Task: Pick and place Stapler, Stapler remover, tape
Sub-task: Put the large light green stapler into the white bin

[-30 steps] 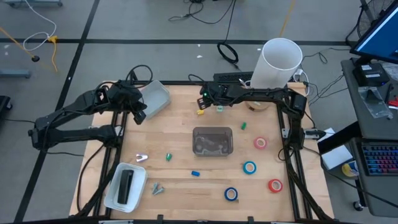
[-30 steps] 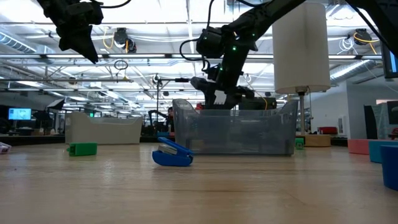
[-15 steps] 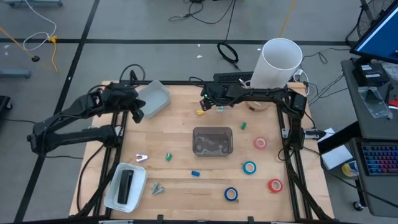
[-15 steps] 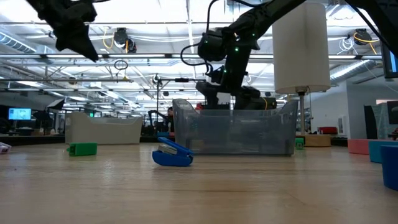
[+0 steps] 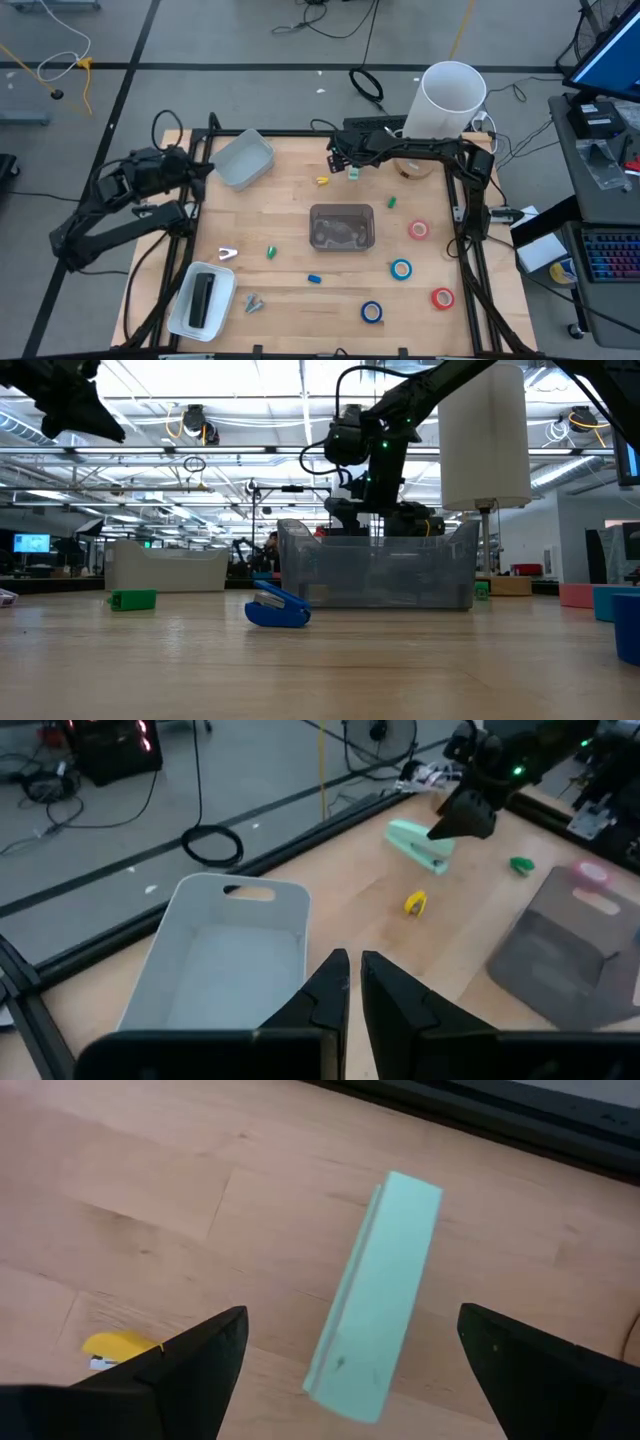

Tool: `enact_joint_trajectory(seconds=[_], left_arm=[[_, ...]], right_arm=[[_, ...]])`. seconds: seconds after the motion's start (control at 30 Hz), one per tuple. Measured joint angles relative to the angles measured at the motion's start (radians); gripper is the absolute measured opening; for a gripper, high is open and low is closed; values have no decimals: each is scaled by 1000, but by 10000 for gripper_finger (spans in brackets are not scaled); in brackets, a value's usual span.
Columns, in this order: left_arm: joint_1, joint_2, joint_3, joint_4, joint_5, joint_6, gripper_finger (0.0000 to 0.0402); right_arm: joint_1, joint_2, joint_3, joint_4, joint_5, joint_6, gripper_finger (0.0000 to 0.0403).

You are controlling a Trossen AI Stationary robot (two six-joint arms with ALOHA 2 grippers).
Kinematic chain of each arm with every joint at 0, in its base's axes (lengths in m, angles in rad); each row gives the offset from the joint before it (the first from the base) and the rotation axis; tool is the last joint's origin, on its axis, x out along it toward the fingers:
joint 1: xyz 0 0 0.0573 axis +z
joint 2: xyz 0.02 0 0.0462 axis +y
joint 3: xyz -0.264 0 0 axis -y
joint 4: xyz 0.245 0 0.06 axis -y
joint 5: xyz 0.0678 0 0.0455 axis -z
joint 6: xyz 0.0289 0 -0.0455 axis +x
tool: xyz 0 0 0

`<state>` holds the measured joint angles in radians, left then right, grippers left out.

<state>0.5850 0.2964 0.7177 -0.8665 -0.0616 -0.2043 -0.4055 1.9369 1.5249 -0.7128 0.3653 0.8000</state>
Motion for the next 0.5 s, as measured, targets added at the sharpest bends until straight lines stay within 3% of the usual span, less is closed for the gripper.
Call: enact_joint_trajectory(seconds=[0.5], left_arm=[[0, -19, -63, 67, 16, -6, 31]], right_arm=[[-7, 0, 0, -41, -3, 53, 356]])
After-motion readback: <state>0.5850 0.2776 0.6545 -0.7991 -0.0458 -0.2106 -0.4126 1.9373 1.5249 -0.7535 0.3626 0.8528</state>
